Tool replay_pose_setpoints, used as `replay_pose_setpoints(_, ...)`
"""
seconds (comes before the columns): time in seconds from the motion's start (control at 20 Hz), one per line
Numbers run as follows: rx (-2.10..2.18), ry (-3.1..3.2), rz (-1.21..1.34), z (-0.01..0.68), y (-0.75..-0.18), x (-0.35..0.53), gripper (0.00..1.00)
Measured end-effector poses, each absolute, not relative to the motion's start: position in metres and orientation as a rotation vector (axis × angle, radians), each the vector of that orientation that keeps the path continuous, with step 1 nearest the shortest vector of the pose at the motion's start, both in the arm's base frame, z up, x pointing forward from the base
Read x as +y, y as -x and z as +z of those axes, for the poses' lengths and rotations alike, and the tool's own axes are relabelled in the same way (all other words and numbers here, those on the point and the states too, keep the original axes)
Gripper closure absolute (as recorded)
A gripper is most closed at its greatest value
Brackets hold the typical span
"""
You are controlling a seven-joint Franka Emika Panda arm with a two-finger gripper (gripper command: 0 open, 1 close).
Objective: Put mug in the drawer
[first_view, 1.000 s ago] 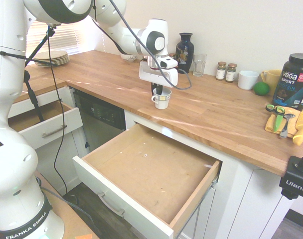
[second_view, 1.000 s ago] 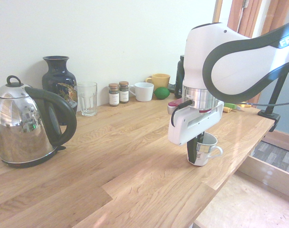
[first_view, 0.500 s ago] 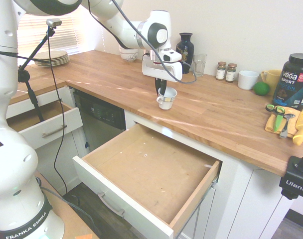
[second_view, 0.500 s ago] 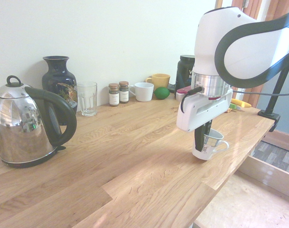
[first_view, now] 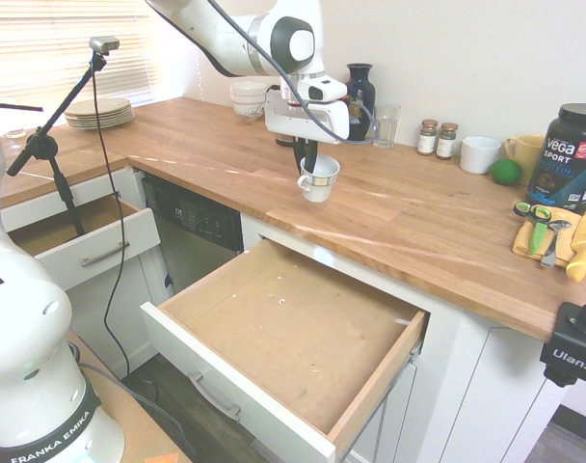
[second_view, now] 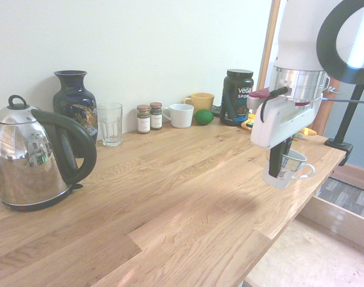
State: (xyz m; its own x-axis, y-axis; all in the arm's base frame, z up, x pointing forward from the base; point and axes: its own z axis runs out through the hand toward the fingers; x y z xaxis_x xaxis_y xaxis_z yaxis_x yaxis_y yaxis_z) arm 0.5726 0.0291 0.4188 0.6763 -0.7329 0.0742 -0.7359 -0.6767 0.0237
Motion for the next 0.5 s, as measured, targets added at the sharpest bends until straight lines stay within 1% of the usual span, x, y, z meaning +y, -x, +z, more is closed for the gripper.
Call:
replay_pose_setpoints(0.3,-1.239,-2.833,0.085,0.427,-0.507,0.002,1.0)
replay_pose_setpoints(0.5,-1.252,-2.831,0.064,0.412,-0.462,-0.018,1.0)
